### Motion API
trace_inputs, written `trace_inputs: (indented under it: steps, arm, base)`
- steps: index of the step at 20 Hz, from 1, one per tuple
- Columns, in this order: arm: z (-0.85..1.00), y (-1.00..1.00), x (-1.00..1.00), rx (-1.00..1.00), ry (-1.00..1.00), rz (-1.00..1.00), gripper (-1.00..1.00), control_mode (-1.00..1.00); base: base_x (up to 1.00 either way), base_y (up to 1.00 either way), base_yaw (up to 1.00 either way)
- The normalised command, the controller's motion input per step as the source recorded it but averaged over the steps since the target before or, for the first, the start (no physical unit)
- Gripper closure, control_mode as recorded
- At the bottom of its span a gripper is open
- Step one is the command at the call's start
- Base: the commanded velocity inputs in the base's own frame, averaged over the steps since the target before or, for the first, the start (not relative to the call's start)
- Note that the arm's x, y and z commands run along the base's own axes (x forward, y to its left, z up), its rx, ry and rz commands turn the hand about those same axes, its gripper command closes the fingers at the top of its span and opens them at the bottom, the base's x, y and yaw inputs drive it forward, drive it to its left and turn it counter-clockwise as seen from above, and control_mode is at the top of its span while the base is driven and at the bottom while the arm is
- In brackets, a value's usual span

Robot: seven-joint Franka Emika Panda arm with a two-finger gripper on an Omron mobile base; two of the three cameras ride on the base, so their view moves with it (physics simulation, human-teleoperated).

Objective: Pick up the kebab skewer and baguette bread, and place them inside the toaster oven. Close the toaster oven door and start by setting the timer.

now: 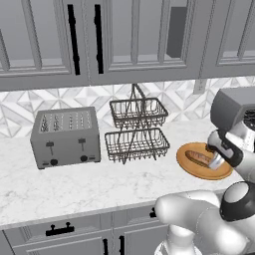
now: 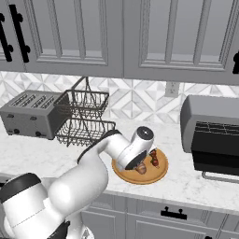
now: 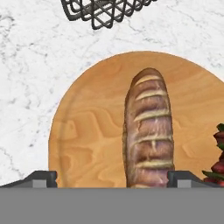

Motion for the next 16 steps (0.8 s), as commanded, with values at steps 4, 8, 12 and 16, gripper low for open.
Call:
trace_inputs:
  steps: [4,8,12,16]
  arm:
    - [-0.14,-0.03,0.26,-0.02,0.0,-0.05,-1.0,-1.0]
    - [-0.01,-0.19,0.24,-0.08,0.0,-0.07,-1.0,-1.0]
    - [-0.31,-0.07,0.04,-0.12,0.0,-0.03,-1.0,-1.0]
    - [-0.43,0.0,0.01,-0.11,0.0,-0.05,-1.0,-1.0]
  base:
    - [0.0,0.0,0.0]
    - [0.0,0.0,0.0]
    - [0.0,0.0,0.0]
    - [0.0,0.0,0.0]
